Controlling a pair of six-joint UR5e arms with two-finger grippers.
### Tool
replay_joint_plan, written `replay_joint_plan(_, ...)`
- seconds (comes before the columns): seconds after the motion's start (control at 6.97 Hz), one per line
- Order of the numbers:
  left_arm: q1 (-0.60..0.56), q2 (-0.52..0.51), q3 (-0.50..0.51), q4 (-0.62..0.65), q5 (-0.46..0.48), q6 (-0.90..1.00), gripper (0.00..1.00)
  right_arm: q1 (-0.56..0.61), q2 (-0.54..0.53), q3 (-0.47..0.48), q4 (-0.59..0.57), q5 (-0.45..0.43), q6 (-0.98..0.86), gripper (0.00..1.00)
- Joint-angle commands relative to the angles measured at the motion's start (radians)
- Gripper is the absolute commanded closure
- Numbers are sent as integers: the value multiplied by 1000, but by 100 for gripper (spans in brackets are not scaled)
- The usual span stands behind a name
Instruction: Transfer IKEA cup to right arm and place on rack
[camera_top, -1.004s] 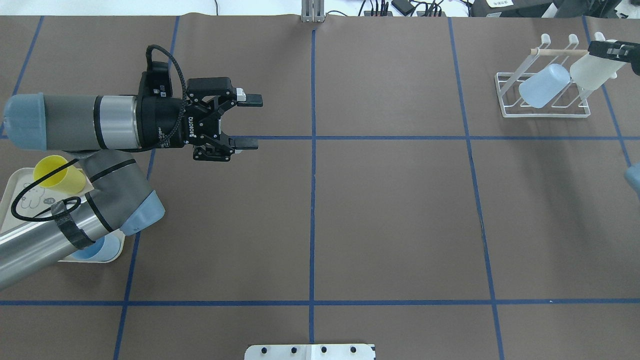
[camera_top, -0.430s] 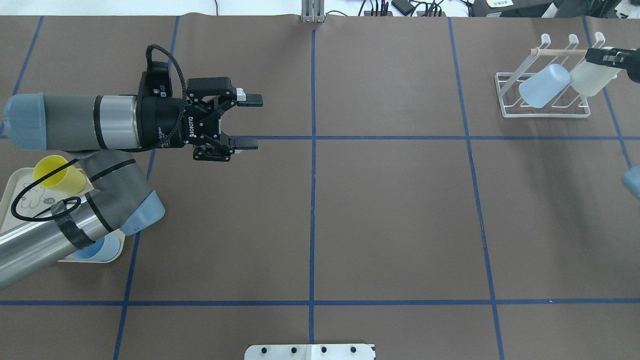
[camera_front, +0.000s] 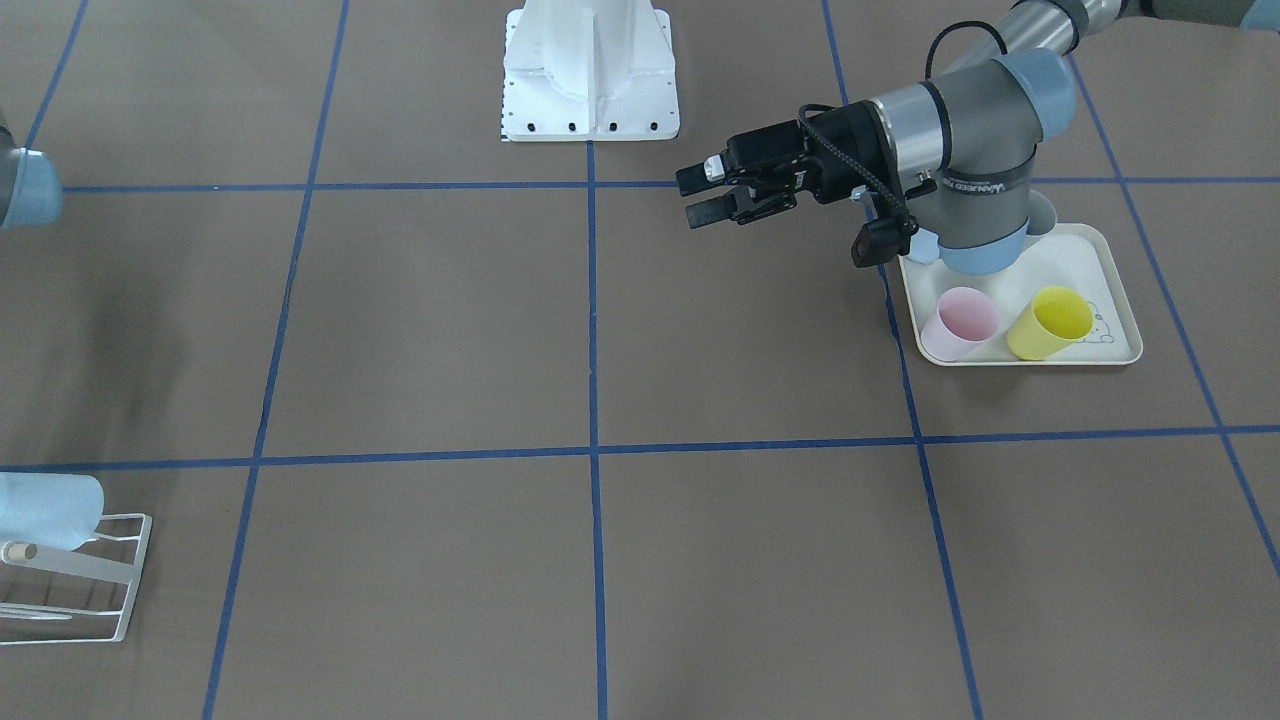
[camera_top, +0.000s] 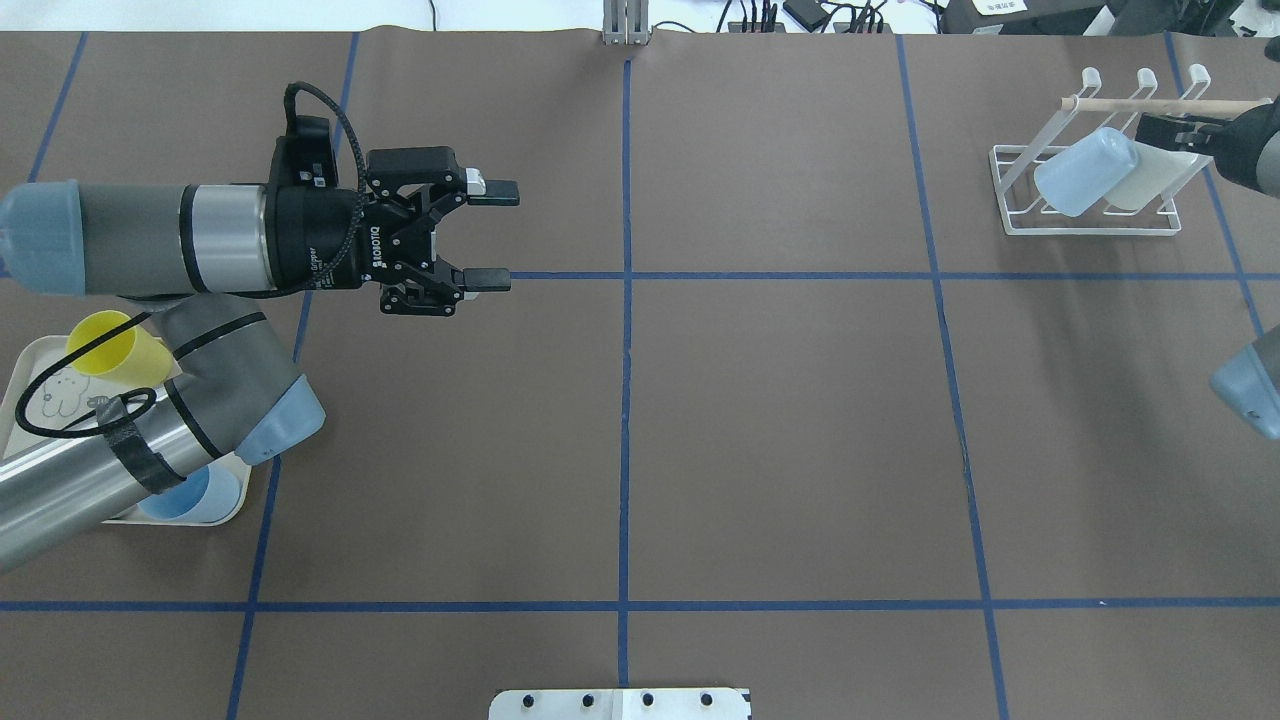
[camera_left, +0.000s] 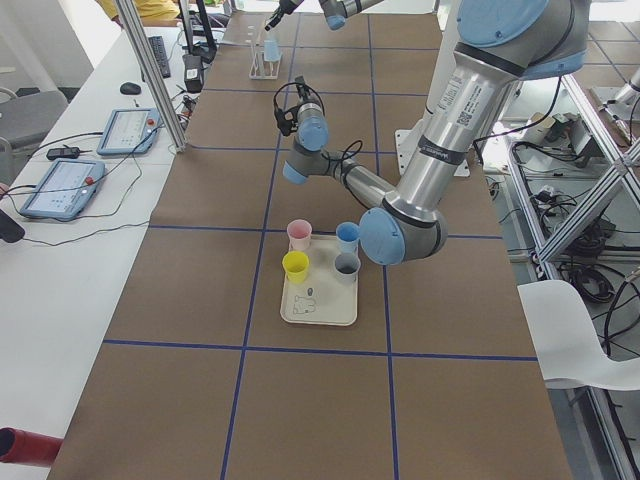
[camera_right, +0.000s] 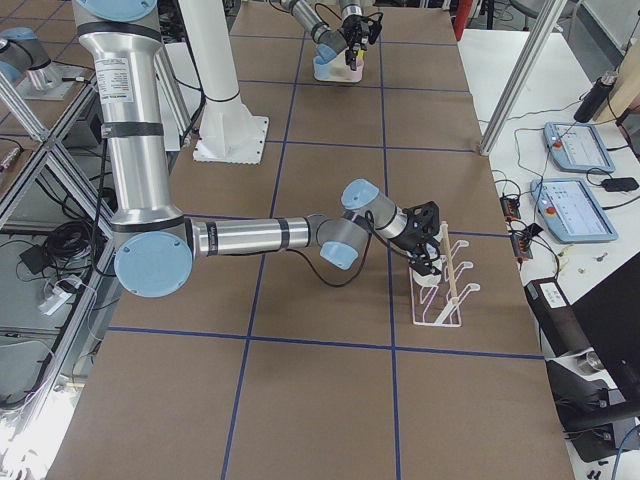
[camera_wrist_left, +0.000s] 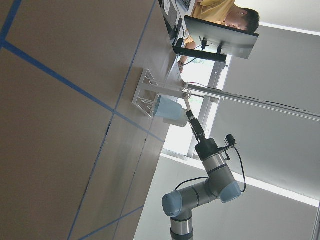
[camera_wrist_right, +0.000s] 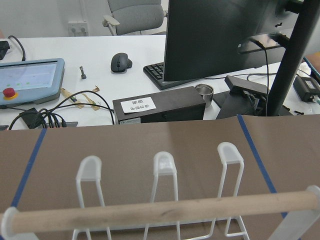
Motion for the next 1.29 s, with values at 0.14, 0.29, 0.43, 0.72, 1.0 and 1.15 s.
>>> replay_joint_plan(0.14, -85, 166, -2, 23, -13, 249, 1, -19, 3, 99, 1, 57, 37, 0)
replay_joint_plan(0.29, -131, 282, 0, 40, -14, 463, 1, -19, -32, 157, 1, 86, 96, 0)
replay_joint_plan(0.43, -192, 379, -3, 87, -4, 675, 1, -22, -67, 200, 1, 121, 139, 0)
replay_joint_plan(0.72, -336, 461, -8, 253, 0, 1000, 1, -25, -78, 211, 2, 155, 143, 0)
replay_joint_plan(1.0, -352, 594, -18, 485, 96, 1393, 2, -25, -101, 225, 4, 186, 143, 0)
replay_joint_plan(1.15, -349, 599, -20, 591, 94, 1437, 2, -27, -104, 225, 19, 197, 143, 0)
